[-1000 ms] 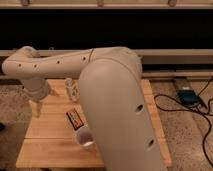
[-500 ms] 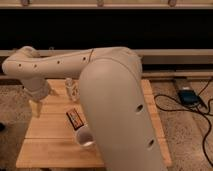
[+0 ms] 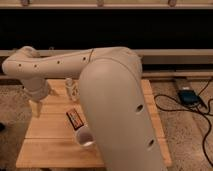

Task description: Knock the bottle over

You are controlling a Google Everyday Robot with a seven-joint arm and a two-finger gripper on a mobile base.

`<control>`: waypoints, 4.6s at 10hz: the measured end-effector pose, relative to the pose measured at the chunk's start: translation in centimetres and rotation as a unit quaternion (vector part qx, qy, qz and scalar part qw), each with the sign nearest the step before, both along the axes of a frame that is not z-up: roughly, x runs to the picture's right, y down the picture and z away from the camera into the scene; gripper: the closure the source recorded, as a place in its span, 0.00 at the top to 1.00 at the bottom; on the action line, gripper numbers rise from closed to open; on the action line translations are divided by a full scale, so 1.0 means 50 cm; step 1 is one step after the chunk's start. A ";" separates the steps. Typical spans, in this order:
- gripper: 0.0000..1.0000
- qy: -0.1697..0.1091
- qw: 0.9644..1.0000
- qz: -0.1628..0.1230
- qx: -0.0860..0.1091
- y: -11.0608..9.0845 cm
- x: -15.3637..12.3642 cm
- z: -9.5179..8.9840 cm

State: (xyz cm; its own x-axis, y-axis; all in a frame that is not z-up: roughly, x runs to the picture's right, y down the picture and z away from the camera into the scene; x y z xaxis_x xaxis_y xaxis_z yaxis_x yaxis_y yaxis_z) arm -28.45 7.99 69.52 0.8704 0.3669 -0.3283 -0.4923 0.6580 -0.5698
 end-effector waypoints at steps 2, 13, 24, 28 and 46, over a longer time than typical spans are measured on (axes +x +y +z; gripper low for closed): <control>0.80 0.000 1.000 0.000 0.000 0.000 0.000 0.000; 0.80 0.004 1.000 0.014 0.009 -0.042 0.033 0.025; 0.80 0.045 0.995 0.065 0.064 -0.227 0.239 0.266; 0.80 0.013 0.993 0.094 0.064 -0.238 0.219 0.301; 0.80 -0.063 0.997 0.031 -0.023 -0.157 0.010 0.151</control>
